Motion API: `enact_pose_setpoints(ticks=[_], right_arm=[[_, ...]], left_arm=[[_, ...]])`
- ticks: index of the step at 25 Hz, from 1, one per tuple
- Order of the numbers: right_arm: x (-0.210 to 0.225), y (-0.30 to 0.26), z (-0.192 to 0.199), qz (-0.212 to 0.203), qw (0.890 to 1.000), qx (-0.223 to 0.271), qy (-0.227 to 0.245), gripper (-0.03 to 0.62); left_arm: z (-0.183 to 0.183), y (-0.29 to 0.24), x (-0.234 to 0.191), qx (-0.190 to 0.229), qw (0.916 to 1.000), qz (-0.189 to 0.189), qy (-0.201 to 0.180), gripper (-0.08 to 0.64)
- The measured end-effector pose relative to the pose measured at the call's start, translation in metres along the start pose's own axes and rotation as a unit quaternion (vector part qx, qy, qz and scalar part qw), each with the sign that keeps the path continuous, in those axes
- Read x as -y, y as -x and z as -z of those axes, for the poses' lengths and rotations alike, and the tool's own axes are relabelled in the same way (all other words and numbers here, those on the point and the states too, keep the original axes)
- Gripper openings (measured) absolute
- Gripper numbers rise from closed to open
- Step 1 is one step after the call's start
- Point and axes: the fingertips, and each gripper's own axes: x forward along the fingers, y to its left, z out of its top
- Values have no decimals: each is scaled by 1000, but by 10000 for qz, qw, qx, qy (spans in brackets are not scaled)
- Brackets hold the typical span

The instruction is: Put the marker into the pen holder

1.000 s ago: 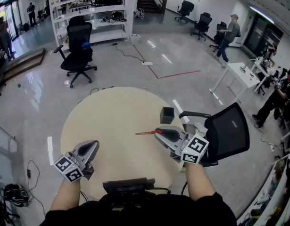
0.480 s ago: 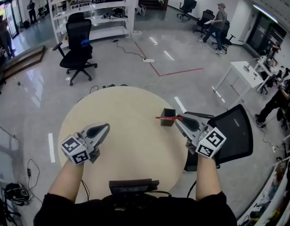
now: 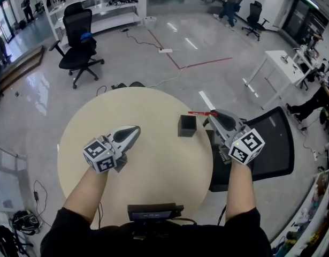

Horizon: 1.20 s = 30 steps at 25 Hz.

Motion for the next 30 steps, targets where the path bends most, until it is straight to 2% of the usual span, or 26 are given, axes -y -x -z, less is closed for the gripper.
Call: enact_pose_setpoints(ticks=[8,17,30], right_arm=[[51,-14,70,150,9982,-577,-115,48],[82,-36,146,185,9940,-975,-463,48],[86,-53,222,154,9844,-1605,-698,48]], left_arm=[[68,-51,-26,-356,9986,-32,400,-6],[132,-77,-45,-794,9955,-13,517,-6],[176,-93,-52,-989,9912,176,864,-6]])
